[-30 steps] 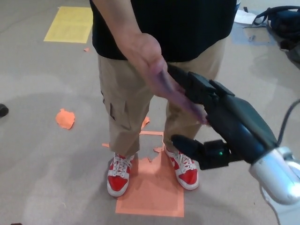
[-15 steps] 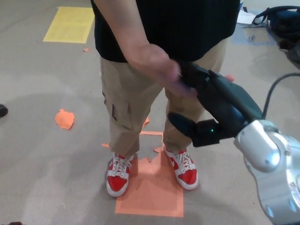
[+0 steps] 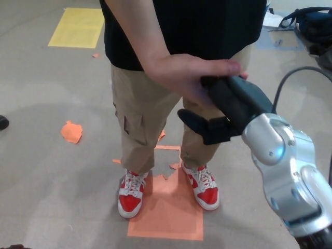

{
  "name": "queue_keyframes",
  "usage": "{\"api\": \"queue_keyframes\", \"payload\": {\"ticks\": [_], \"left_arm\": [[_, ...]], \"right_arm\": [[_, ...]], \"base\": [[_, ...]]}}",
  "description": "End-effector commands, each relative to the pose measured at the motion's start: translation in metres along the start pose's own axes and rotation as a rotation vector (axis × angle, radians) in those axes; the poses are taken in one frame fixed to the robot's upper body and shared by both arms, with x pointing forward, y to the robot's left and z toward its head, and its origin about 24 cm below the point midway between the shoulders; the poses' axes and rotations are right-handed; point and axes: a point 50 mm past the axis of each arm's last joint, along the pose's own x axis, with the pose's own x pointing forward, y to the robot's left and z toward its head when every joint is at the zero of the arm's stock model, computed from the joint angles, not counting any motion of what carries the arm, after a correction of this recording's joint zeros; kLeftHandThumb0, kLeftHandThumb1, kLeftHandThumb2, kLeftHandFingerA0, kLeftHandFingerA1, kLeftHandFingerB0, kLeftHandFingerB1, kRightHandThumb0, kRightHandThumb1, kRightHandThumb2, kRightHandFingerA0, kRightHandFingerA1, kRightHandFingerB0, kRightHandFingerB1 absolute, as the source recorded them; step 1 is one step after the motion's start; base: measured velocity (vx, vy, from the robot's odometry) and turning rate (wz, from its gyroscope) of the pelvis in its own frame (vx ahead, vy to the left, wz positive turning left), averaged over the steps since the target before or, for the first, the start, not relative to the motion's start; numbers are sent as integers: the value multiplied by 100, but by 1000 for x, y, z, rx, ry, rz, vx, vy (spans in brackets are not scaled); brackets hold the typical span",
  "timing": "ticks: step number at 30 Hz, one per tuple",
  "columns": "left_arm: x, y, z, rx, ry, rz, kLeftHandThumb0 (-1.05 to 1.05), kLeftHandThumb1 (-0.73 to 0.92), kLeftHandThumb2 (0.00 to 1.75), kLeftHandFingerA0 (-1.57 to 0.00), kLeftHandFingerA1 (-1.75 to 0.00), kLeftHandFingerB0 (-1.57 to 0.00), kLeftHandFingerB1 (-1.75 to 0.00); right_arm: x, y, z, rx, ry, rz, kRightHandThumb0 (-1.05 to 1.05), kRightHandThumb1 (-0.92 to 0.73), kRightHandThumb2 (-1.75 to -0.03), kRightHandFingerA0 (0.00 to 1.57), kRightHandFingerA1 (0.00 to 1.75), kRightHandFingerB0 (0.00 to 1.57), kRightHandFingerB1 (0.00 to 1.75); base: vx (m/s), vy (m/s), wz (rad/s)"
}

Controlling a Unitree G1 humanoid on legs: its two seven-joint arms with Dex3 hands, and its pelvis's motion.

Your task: The robot extends its right arm to grab a person's hand and shakes it

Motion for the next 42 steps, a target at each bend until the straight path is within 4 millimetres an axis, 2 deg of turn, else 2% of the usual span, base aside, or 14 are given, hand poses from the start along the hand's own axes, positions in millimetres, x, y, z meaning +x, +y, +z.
{"api": "queue_keyframes", "payload": {"ticks": [1,2,3,7,11,12,13,14,27,33,34,40,41,42], "left_arm": [[-1,3,-2,17,17,8,-75,92,70,-34,-35,-27,-32],[-1,3,-2,16,16,7,-75,92,70,-34,-35,-27,-32],[-1,3,-2,21,8,5,-76,91,70,-34,-35,-27,-31],[-1,4,-2,27,15,0,-80,92,70,-25,-33,-21,-30],[-2,4,-3,20,10,4,-79,92,69,-29,-33,-25,-31],[-1,5,-3,5,10,4,-78,92,70,-30,-33,-26,-31],[-1,5,-3,3,11,2,-78,92,70,-30,-33,-26,-31],[-1,6,-2,3,9,3,-77,92,70,-32,-34,-26,-31],[-1,5,-4,11,21,0,-75,92,70,-31,-34,-24,-31],[-3,3,-7,45,25,0,-79,92,71,-28,-34,-22,-31],[-3,3,-7,56,21,1,-79,92,71,-28,-34,-23,-31],[-4,1,-9,26,11,-1,-75,92,70,-33,-34,-29,-32],[-5,0,-11,6,9,-10,-75,92,70,-32,-33,-29,-32],[-5,0,-11,3,10,-8,-77,92,69,-31,-32,-29,-31]], "right_arm": [[12,0,-9,-45,74,-13,-94,-68,-89,0,0,0,0],[14,0,-10,-49,80,-9,-94,-68,-89,0,0,0,0],[19,0,-11,-54,95,-5,-97,-74,-111,0,12,0,10],[35,2,-18,-62,151,16,-96,-73,-110,0,12,0,8],[46,4,-27,-38,204,26,-87,-66,-106,0,21,0,15],[50,4,-31,-41,219,24,-88,-64,-84,0,21,0,11],[52,4,-33,-40,229,24,-88,-64,-84,0,21,0,11],[56,5,-40,-39,252,22,-83,-63,-102,0,28,0,21],[56,7,-52,-24,273,-31,-74,-56,-90,0,24,0,17],[44,-5,-31,-34,139,-137,-57,-48,-85,0,33,0,28],[41,-7,-26,-23,111,-157,-53,-62,-77,3,26,2,16],[16,-21,4,-17,-23,-244,-36,-63,-78,4,25,3,20],[-1,-27,21,-23,-124,-300,-30,-65,-78,5,24,4,22],[-7,-30,26,-24,-159,-319,-24,-74,-62,3,29,4,27]], "base": [[0,0,0],[0,0,0],[0,0,0],[0,0,0],[0,0,0],[0,0,0],[0,0,0],[0,0,0],[0,0,0],[0,0,0],[0,0,0],[0,0,0],[0,0,0],[0,0,0]]}}
